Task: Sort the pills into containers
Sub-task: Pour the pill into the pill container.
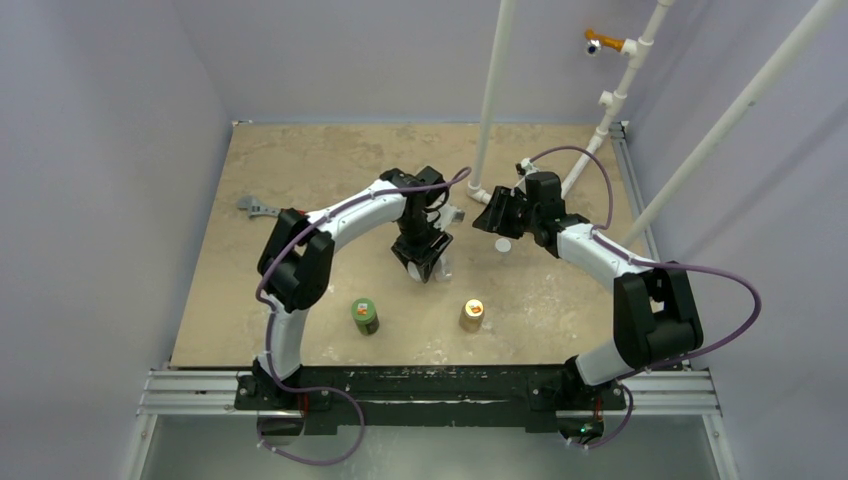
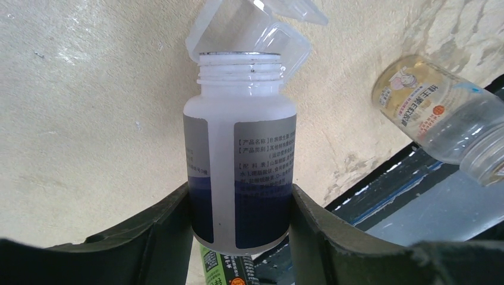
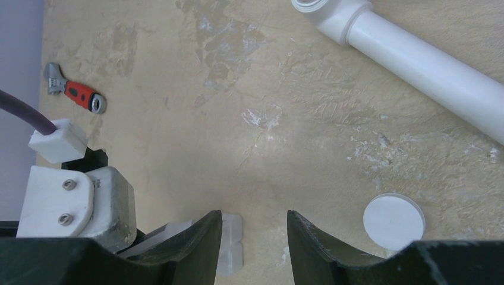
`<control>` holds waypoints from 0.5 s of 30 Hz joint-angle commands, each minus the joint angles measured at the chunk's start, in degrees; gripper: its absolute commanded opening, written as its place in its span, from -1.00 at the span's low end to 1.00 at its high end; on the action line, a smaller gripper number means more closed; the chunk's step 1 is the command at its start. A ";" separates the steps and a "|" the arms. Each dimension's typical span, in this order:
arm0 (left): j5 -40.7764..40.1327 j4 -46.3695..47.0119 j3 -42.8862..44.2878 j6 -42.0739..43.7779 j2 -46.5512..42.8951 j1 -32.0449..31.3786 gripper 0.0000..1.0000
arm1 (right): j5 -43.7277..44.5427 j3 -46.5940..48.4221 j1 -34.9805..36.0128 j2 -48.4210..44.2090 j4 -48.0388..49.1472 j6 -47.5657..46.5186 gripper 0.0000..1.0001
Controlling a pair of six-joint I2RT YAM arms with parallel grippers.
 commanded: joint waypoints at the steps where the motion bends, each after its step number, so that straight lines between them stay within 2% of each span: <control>1: -5.55 -0.51 2.33 4.23 -3.36 -1.53 -1.00 | -1.25 0.06 -0.24 0.15 1.79 -0.24 -0.11; 15: -14.81 3.55 -0.78 8.79 -5.07 -5.32 -1.00 | 0.37 -0.08 -0.22 -0.59 1.53 0.06 -0.11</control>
